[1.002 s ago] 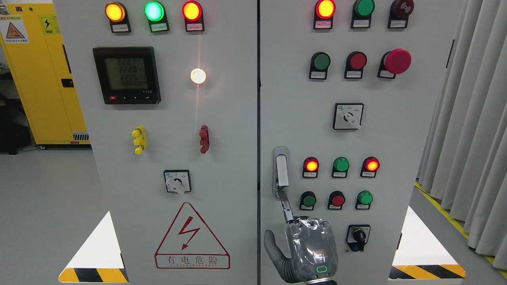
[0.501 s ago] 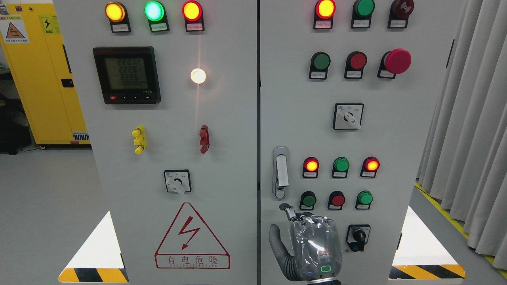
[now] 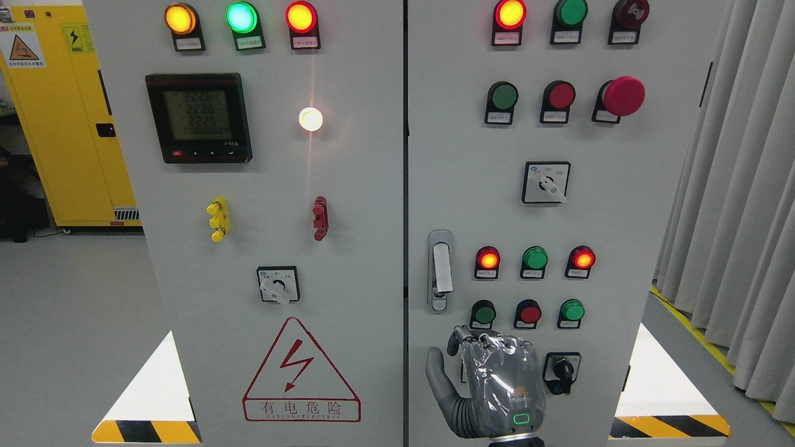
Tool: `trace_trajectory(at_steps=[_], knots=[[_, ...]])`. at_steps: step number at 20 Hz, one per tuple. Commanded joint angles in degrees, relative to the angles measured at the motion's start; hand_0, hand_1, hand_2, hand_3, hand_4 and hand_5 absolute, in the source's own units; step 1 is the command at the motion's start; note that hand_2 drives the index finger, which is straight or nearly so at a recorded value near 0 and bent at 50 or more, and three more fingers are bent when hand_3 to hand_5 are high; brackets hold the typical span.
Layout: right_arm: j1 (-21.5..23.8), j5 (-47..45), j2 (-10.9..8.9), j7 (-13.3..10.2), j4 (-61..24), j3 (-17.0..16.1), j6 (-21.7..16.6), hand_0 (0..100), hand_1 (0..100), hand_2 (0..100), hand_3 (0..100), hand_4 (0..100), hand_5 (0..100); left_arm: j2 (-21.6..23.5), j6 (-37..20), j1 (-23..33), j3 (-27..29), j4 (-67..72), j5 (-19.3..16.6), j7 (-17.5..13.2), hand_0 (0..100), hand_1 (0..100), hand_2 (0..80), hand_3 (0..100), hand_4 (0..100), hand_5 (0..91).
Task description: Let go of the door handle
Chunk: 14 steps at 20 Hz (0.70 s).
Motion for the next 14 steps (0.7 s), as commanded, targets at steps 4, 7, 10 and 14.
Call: trace_trajectory(at_steps=[4, 7, 10, 14], knots=[[-2.6, -0.5, -0.34, 1.5, -1.7, -0.9, 0.0, 40, 20, 93, 100, 100, 100, 0.0, 0.1, 0.0, -0.1, 0.0, 0.0, 0.0, 12, 56, 0.0, 0, 0, 0.0], [-3.6, -0.5, -0.34, 1.6, -1.4, -0.8, 0.0, 37, 16, 94, 100, 100, 100, 0.0, 0.1, 0.0, 0.0, 0.0, 0.0, 0.0, 12, 56, 0.0, 0, 0, 0.0], [-3.7, -0.5, -0.34, 3.5, -1.4, -0.8, 0.0, 36, 11, 95, 100, 100, 100, 0.0, 0.1, -0.1, 0.0, 0.0, 0.0, 0.0, 12, 56, 0.0, 0, 0, 0.0], [-4.5, -0.2, -0.43, 4.0, -1.4, -0.8, 0.1, 34, 13, 95, 100, 100, 100, 0.0, 0.0, 0.0, 0.0, 0.0, 0.0, 0.0, 12, 56, 0.0, 0, 0, 0.0]])
